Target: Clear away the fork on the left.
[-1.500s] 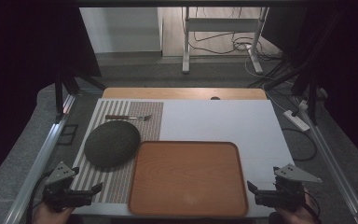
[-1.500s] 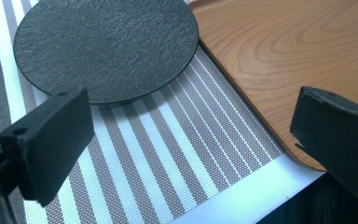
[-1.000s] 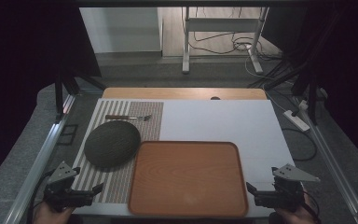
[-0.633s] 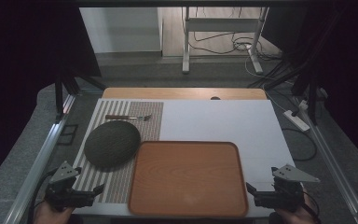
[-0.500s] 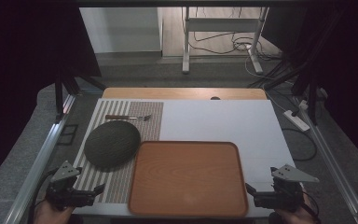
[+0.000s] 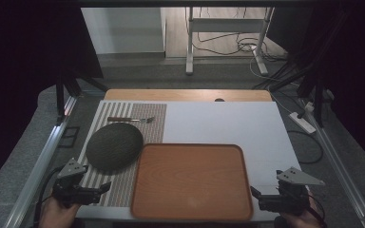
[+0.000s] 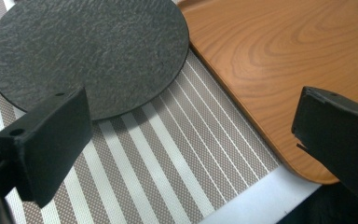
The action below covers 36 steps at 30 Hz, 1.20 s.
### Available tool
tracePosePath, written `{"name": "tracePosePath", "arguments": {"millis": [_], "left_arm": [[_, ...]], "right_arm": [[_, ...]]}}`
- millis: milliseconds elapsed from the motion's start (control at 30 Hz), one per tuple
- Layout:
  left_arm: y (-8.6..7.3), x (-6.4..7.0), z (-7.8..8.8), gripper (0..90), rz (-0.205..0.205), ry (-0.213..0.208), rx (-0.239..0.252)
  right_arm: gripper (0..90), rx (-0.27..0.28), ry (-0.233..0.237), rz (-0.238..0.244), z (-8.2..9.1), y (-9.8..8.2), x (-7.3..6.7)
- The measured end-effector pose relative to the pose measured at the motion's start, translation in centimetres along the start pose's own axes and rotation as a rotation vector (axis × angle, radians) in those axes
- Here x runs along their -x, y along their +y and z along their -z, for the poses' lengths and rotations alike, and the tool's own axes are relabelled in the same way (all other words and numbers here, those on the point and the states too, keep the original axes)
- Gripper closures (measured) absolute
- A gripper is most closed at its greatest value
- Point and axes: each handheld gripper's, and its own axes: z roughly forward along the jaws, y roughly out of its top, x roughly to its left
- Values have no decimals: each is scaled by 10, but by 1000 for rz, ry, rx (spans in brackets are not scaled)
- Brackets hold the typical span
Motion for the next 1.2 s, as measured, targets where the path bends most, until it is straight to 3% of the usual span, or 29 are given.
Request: {"name": "tracePosePath", "arguments": {"millis": [333,467,867,1200], "left_arm": [[7,-8,-14,0,8,-18,-16],[11,-14,-22,0,22,-49,-26],[24,-24,-39,0,24,-49,-62],[42,-39,-60,0,28,-47,-130]], "right_arm": [[0,0,-5,-1,0,0,0],[0,-1,-7,2,0,0,-1],[0,-9,-3,8,-1,0,-1],[0,-11,-2,8,-1,0,-1]]}}
